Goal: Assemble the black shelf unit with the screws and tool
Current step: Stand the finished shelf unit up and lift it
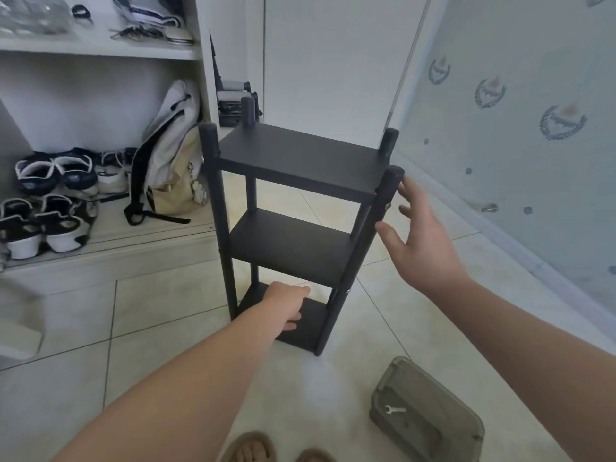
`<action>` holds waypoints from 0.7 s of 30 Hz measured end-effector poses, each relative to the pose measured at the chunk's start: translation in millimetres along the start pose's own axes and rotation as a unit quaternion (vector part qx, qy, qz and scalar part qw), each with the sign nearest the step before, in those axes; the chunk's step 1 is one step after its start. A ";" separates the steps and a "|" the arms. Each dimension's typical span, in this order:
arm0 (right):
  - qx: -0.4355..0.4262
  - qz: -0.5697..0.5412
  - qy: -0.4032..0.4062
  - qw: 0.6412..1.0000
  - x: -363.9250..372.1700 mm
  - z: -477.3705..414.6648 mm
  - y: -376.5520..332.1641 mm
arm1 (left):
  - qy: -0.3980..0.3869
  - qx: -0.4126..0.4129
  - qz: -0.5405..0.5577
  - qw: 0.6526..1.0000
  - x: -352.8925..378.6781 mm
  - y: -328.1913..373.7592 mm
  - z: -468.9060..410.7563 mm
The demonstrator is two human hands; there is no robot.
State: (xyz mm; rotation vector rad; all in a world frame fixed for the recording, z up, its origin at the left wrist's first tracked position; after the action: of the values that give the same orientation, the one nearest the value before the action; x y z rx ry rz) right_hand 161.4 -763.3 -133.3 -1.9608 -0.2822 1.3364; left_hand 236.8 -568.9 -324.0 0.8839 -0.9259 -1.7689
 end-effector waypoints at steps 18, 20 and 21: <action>-0.085 0.239 -0.121 0.960 15.9 188.1 -59.9 | 0.035 0.296 -0.546 0.783 -107.0 12.7 209.7; -0.089 0.256 -0.134 0.953 27.9 191.7 -63.2 | 0.029 0.299 -0.558 0.774 -113.2 7.0 214.1; -0.092 0.268 -0.143 0.948 36.7 192.2 -63.0 | 0.023 0.297 -0.560 0.773 -115.7 1.7 212.8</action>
State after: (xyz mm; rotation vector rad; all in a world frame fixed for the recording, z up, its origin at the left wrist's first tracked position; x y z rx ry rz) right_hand 22.8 -612.9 -153.4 -2.0792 -0.0004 2.0151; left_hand 90.4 -416.7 -205.3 2.2254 -1.0165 -2.4055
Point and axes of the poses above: each hand's wrist, its own z-axis away from the middle knuckle, its own x-axis out of the palm, y = z × x, the point moved 6 cm from there along -z, towards the middle knuckle, and after that the axes turned 13 degrees about x, right-handed, at the moved point
